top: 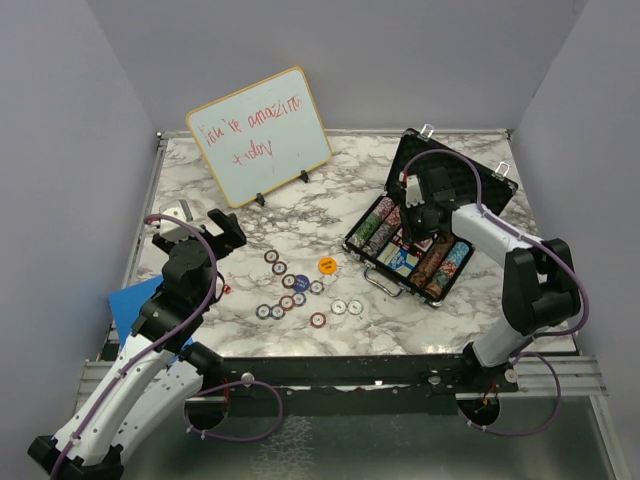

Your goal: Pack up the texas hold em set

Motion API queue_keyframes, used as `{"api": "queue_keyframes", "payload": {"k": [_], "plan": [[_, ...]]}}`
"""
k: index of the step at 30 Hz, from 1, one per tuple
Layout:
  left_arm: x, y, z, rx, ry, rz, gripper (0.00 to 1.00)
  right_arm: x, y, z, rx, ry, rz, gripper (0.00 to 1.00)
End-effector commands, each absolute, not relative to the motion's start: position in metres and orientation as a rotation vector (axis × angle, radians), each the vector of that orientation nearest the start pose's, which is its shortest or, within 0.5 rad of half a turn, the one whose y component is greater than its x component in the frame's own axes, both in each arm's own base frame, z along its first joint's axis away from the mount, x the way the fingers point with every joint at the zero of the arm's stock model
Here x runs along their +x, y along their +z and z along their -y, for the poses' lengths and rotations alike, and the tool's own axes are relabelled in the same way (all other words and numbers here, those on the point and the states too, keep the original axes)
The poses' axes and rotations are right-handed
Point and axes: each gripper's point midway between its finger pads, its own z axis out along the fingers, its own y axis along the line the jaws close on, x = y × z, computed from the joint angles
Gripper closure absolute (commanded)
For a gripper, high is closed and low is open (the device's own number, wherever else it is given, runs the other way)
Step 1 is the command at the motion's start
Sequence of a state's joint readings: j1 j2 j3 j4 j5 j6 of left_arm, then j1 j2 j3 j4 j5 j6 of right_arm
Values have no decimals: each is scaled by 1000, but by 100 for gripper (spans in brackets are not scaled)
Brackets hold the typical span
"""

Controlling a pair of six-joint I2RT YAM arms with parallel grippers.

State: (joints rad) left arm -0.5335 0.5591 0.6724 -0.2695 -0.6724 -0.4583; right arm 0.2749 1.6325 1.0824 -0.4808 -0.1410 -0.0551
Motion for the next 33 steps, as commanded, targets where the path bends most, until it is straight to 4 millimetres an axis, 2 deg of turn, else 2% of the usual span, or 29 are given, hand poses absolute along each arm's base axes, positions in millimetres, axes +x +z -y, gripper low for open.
{"api": "queue_keyframes", "payload": {"k": [1, 7, 12, 21, 29, 33], "plan": [[264, 269, 50, -397, -178, -1646, 1, 333, 47, -116, -544, 254, -2639, 73], [262, 269, 48, -401, -176, -1642, 1, 334, 37, -114, -537, 237, -2667, 75], [262, 270, 48, -402, -177, -1641, 1, 340, 36, -103, -487, 143, -2673, 79], [262, 270, 48, -403, -176, -1641, 1, 352, 47, -97, -403, 85, -2625, 83], [261, 270, 47, -405, -175, -1641, 1, 362, 62, -101, -354, 104, -2562, 85], [261, 270, 47, -405, -173, -1640, 1, 364, 63, -99, -349, 88, -2558, 85]]}}
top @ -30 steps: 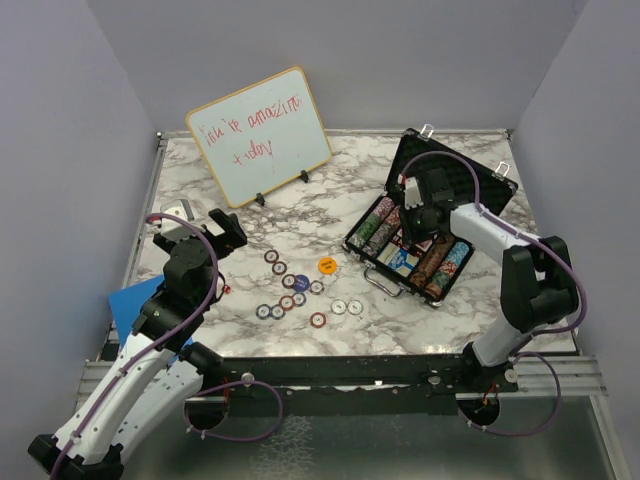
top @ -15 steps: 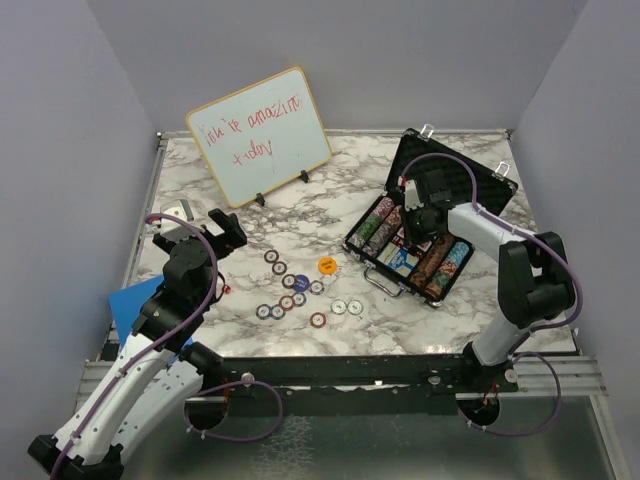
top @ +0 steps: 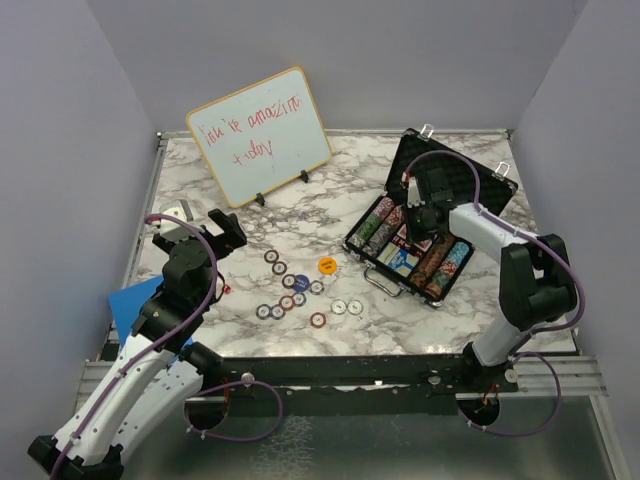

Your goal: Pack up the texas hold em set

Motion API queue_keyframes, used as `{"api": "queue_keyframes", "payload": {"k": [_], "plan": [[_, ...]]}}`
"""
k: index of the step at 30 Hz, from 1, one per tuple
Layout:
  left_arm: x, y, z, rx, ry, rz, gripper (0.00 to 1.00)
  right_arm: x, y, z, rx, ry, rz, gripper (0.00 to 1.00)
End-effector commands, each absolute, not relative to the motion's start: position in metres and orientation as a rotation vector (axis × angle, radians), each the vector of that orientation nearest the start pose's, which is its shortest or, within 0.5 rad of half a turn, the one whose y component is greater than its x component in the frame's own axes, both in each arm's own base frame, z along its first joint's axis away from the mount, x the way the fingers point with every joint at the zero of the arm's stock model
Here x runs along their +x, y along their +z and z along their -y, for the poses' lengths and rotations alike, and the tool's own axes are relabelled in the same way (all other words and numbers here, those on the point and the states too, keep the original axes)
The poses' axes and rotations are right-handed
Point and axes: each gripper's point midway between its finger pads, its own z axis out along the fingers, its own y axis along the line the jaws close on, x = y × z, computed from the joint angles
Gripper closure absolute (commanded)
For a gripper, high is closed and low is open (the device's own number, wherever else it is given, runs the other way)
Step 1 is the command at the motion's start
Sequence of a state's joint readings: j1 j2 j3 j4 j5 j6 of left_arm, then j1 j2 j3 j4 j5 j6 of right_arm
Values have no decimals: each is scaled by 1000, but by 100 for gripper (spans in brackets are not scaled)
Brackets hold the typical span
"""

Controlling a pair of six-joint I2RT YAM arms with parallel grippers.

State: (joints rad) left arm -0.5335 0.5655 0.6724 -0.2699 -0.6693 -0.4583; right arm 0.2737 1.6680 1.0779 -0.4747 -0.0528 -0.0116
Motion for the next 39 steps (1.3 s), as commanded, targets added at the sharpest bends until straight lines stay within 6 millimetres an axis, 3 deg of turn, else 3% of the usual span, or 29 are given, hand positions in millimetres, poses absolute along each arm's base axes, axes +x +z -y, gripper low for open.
{"api": "queue_keyframes", "payload": {"k": [1, 13, 23, 30, 39], "plan": [[261, 270, 47, -405, -173, -1640, 1, 364, 63, -97, -344, 73, -2556, 84], [261, 270, 47, -405, -173, -1639, 1, 351, 76, -123, -247, 290, -2573, 72], [261, 271, 47, -405, -173, -1637, 1, 342, 64, -118, -229, 269, -2614, 71], [261, 270, 47, -404, -173, -1638, 1, 335, 47, -119, -283, 275, -2672, 64], [262, 270, 48, -403, -176, -1640, 1, 324, 42, -125, -313, 341, -2717, 78]]}}
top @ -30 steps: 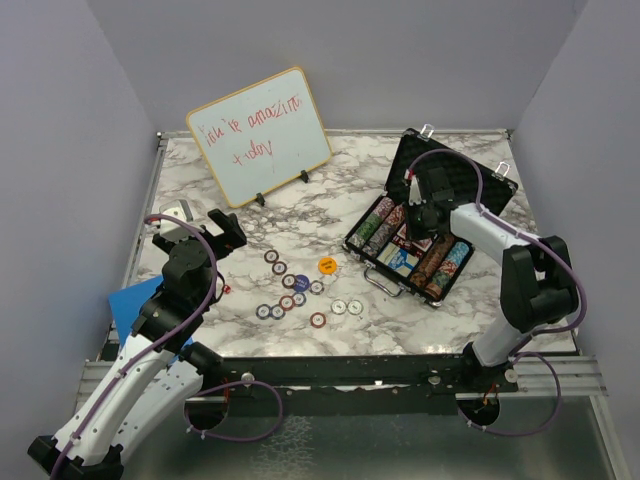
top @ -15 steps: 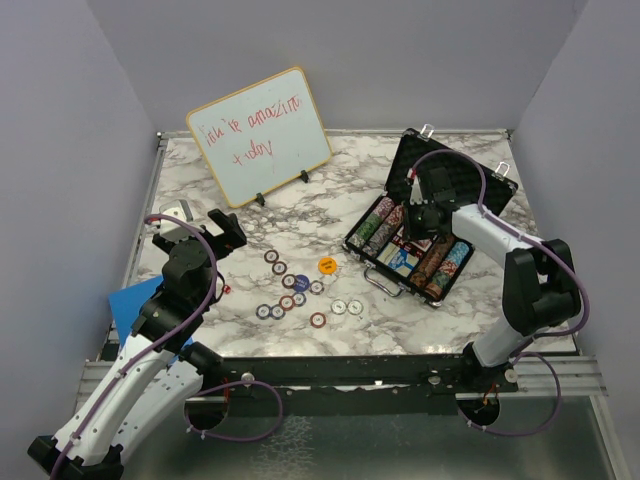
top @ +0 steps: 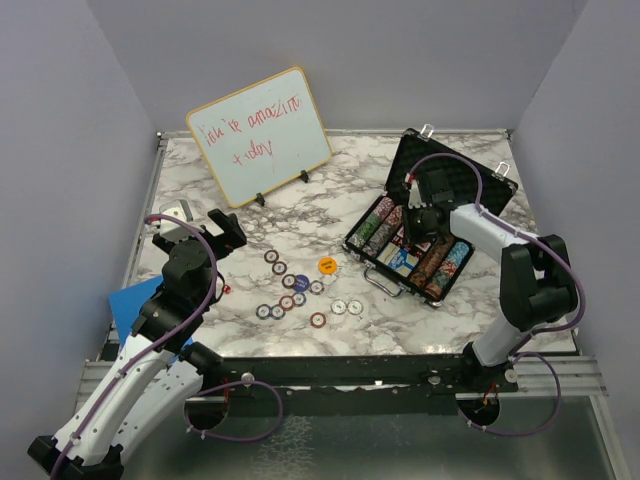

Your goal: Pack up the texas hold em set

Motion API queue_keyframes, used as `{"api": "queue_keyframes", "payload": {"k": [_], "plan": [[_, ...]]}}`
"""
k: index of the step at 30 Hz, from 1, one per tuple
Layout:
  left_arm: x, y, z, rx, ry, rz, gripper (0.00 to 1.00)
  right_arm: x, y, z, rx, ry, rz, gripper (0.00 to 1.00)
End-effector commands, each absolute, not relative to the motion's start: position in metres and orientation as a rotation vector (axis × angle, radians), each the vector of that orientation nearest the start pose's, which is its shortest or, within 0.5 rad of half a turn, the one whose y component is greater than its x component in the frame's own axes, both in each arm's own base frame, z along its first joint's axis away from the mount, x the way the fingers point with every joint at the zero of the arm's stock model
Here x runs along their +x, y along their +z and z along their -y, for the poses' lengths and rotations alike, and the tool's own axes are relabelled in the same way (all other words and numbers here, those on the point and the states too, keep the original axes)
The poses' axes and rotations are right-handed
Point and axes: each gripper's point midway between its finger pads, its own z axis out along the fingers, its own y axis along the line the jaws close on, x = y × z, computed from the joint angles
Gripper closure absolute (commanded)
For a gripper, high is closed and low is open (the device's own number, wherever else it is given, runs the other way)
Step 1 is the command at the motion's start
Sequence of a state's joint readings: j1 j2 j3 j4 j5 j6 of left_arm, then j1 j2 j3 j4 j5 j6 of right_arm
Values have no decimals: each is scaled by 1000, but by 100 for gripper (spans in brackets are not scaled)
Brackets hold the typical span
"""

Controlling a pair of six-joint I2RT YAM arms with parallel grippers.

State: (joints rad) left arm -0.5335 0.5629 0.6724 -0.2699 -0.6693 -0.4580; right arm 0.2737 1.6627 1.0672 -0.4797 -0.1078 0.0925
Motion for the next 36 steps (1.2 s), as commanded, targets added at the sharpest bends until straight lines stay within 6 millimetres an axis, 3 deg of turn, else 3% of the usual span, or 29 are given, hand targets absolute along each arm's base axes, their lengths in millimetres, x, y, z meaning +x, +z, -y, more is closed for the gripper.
{"api": "queue_keyframes", "payload": {"k": [1, 6, 9, 15, 19, 23, 32, 36], "plan": [[262, 270, 48, -403, -177, -1639, 1, 321, 42, -129, -326, 374, -2722, 80], [262, 270, 48, -402, -176, -1641, 1, 313, 43, -138, -357, 462, -2739, 82], [262, 269, 48, -402, -174, -1642, 1, 322, 51, -134, -318, 408, -2700, 82], [261, 270, 47, -403, -174, -1642, 1, 356, 80, -99, -92, 124, -2539, 74], [261, 270, 48, -402, -175, -1642, 1, 361, 94, -93, 6, 104, -2462, 65], [261, 270, 47, -402, -174, -1642, 1, 356, 92, -91, 128, 112, -2465, 63], [261, 270, 48, -404, -183, -1642, 1, 329, 66, -102, 405, 218, -2562, 62], [262, 269, 49, -404, -183, -1644, 1, 325, 59, -108, 410, 256, -2583, 73]]}}
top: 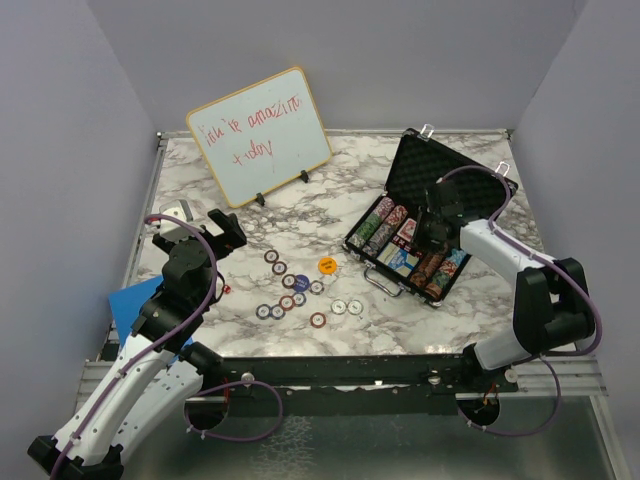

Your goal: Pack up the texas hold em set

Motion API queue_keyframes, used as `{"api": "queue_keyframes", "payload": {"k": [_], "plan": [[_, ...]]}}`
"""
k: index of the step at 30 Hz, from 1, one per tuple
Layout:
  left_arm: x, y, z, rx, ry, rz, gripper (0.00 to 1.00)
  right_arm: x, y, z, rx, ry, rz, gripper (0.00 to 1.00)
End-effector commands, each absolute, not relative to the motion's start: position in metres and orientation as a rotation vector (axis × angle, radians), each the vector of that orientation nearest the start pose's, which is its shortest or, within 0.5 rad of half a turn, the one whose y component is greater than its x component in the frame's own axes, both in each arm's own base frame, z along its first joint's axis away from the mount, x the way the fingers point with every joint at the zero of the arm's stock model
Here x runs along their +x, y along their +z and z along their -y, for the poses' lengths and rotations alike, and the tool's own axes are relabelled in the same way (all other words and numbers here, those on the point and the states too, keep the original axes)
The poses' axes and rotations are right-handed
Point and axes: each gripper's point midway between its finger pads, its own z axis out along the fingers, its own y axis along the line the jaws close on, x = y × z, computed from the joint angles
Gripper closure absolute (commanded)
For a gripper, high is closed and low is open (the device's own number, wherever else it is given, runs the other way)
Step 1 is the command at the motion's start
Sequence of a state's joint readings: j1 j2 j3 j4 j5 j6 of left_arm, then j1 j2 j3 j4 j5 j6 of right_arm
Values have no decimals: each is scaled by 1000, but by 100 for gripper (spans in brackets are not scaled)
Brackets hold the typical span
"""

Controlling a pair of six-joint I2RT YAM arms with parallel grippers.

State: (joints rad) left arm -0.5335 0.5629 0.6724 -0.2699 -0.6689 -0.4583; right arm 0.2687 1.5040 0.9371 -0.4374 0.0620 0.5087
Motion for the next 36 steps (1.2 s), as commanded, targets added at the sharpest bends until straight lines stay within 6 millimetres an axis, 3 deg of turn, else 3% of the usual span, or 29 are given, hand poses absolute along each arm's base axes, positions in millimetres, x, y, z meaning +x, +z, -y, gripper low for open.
{"api": "queue_keyframes", "payload": {"k": [1, 14, 26, 36], "plan": [[261, 270, 49, -405, -186, -1641, 1, 323, 57, -108, 404, 253, -2588, 76], [262, 270, 50, -405, -187, -1642, 1, 331, 41, -111, 325, 238, -2593, 77], [262, 270, 49, -404, -183, -1642, 1, 340, 32, -114, 365, 276, -2527, 65], [262, 269, 49, -404, -182, -1643, 1, 344, 45, -114, 315, 304, -2439, 76]]}}
